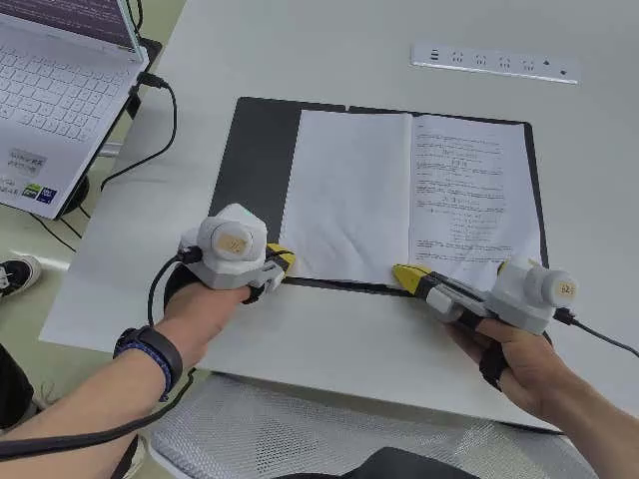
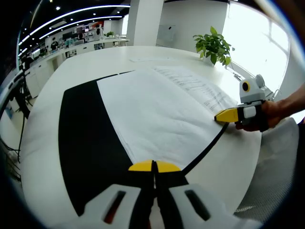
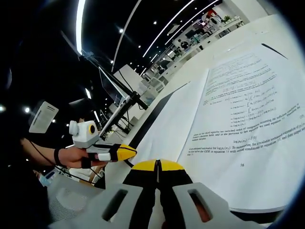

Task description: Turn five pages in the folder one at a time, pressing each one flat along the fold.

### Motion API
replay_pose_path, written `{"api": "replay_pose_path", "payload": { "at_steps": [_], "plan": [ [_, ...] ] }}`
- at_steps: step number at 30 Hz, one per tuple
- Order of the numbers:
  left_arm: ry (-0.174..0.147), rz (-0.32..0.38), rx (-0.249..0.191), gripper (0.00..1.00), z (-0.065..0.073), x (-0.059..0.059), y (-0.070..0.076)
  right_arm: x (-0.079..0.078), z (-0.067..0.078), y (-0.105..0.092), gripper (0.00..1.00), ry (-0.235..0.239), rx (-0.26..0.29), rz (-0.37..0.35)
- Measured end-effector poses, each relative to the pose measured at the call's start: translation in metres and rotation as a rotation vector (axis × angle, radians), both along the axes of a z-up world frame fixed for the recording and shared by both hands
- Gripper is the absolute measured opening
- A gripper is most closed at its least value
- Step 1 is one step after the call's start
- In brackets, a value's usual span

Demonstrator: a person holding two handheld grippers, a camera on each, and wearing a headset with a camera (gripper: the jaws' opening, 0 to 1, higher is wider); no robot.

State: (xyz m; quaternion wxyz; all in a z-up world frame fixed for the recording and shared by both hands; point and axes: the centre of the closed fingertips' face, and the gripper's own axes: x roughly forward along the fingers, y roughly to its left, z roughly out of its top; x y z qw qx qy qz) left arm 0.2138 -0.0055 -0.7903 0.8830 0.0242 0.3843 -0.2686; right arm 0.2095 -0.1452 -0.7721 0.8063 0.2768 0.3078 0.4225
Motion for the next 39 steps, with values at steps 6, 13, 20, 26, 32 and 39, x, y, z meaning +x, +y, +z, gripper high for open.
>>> {"api": "replay_pose_path", "payload": {
  "at_steps": [6, 13, 20, 26, 32, 39],
  "plan": [
    [0.026, 0.018, -0.012, 0.0, 0.0, 0.0, 0.0, 0.001, 0.0, 0.0, 0.0, 0.008, -0.008, -0.012],
    [0.103, -0.011, -0.059, 0.08, 0.002, -0.004, -0.008, 0.001, 0.004, -0.004, 0.03, -0.005, -0.04, -0.022],
    [0.061, -0.055, -0.059, 0.22, 0.018, -0.007, -0.019, 0.006, 0.025, -0.012, 0.16, -0.052, -0.06, -0.037],
    [0.014, -0.081, -0.062, 0.29, 0.034, -0.007, -0.03, 0.011, 0.036, -0.022, 0.27, -0.092, -0.104, -0.037],
    [-0.011, -0.101, -0.046, 0.32, 0.043, -0.008, -0.033, 0.008, 0.038, -0.037, 0.29, -0.111, -0.14, -0.039],
    [-0.028, -0.117, -0.031, 0.34, 0.05, -0.013, -0.035, 0.003, 0.042, -0.051, 0.34, -0.119, -0.162, -0.055]
  ]
}}
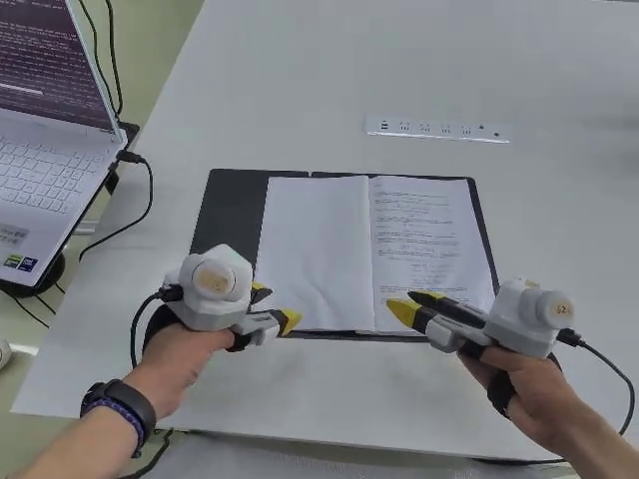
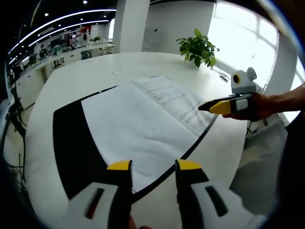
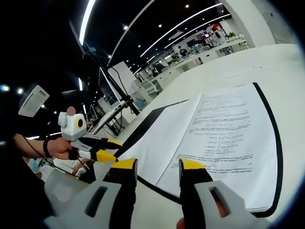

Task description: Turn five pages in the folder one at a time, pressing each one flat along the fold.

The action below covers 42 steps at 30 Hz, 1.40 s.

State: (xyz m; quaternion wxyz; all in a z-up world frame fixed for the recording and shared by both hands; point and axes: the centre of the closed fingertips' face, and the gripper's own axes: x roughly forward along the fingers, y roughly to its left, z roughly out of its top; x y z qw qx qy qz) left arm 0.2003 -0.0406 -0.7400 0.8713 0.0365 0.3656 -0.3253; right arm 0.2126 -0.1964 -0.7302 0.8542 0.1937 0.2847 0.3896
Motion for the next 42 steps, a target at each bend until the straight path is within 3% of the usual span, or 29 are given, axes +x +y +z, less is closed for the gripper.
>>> {"api": "replay_pose_path", "payload": {
  "at_steps": [6, 16, 22, 27, 42],
  "plan": [
    [-0.017, -0.017, 0.013, 0.35, 0.008, -0.003, 0.006, -0.003, 0.003, -0.012, 0.43, -0.012, -0.04, 0.002],
    [-0.069, -0.006, 0.021, 0.4, 0.035, 0.002, 0.022, 0.002, 0.022, -0.031, 0.56, -0.073, -0.085, -0.015],
    [-0.104, -0.003, 0.027, 0.43, 0.053, 0.004, 0.028, 0.007, 0.033, -0.043, 0.59, -0.104, -0.104, -0.033],
    [-0.125, 0.022, 0.014, 0.47, 0.066, 0.003, 0.033, 0.006, 0.042, -0.052, 0.62, -0.139, -0.156, -0.026],
    [-0.159, 0.103, -0.005, 0.56, 0.084, -0.002, 0.056, -0.004, 0.056, -0.083, 0.68, -0.156, -0.16, -0.098]
  ]
}}
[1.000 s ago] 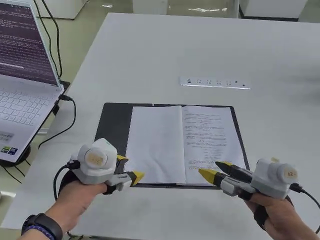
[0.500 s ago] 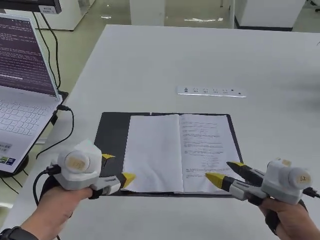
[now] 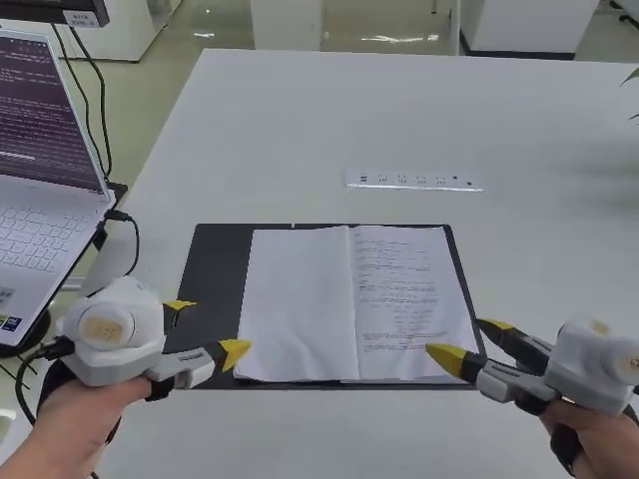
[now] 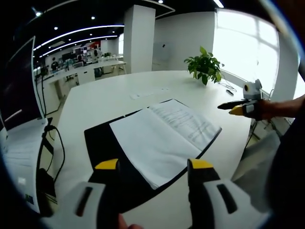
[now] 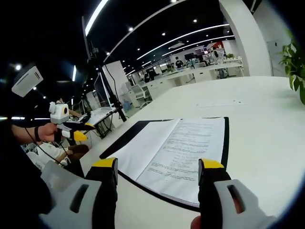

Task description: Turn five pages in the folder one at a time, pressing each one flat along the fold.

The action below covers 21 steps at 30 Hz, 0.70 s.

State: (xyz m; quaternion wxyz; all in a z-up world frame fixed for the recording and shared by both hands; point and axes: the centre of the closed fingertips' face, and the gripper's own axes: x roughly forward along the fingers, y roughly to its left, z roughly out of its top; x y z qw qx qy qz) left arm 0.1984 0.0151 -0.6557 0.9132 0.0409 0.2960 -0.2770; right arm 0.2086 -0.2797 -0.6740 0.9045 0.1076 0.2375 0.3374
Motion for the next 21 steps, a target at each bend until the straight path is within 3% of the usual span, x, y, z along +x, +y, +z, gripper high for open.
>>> {"api": "replay_pose_path", "payload": {
  "at_steps": [13, 18, 21],
  "plan": [
    [0.0, 0.08, -0.003, 0.65, 0.008, -0.008, 0.023, -0.016, 0.009, -0.01, 0.75, -0.004, -0.007, -0.034],
    [-0.004, 0.094, -0.011, 0.65, 0.011, -0.008, 0.024, -0.019, 0.01, -0.016, 0.76, -0.007, -0.023, -0.039],
    [-0.009, 0.084, -0.013, 0.65, 0.014, -0.006, 0.017, -0.02, 0.014, -0.021, 0.76, -0.01, -0.014, -0.052]
  ]
}}
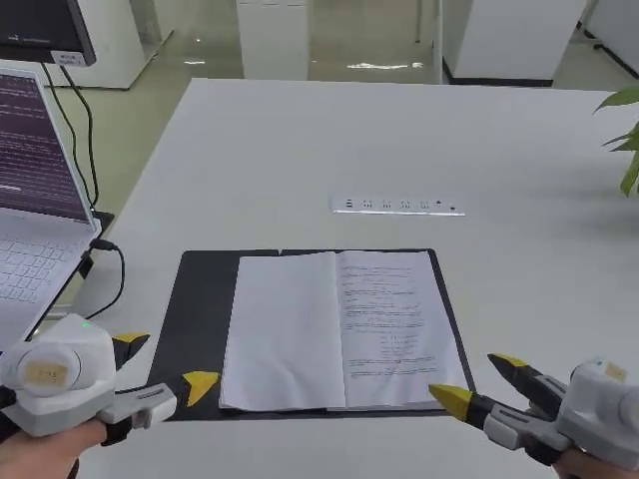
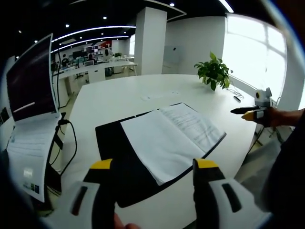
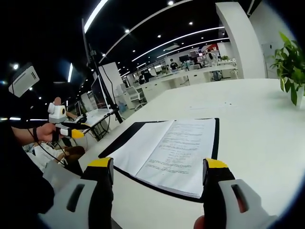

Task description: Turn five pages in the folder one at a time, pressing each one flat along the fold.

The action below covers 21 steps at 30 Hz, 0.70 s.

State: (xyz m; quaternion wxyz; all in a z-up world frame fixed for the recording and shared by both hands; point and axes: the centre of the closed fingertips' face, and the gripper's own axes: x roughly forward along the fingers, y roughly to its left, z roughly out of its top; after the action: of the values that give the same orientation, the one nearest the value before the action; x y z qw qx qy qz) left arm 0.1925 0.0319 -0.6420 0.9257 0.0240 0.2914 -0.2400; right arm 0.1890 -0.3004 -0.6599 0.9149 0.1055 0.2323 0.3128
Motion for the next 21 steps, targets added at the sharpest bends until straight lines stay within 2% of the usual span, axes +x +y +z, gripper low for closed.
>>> {"api": "replay_pose_path", "payload": {
  "at_steps": [4, 8, 12, 17, 21],
  "plan": [
    [0.006, -0.009, 0.012, 0.65, -0.005, 0.004, -0.006, -0.001, 0.001, -0.003, 0.76, 0.001, 0.024, -0.021],
    [0.006, -0.016, 0.004, 0.65, -0.002, 0.008, -0.014, -0.005, -0.001, -0.004, 0.75, 0.008, 0.029, -0.032],
    [0.004, -0.034, -0.001, 0.65, -0.001, 0.014, -0.025, -0.012, -0.01, -0.007, 0.75, 0.032, 0.01, -0.027],
    [0.005, -0.051, -0.002, 0.64, -0.002, 0.02, -0.037, -0.016, -0.012, -0.013, 0.75, 0.035, 0.02, -0.039],
    [0.007, -0.065, -0.003, 0.64, -0.003, 0.024, -0.05, -0.018, -0.013, -0.018, 0.77, 0.033, 0.007, -0.054]
  ]
}}
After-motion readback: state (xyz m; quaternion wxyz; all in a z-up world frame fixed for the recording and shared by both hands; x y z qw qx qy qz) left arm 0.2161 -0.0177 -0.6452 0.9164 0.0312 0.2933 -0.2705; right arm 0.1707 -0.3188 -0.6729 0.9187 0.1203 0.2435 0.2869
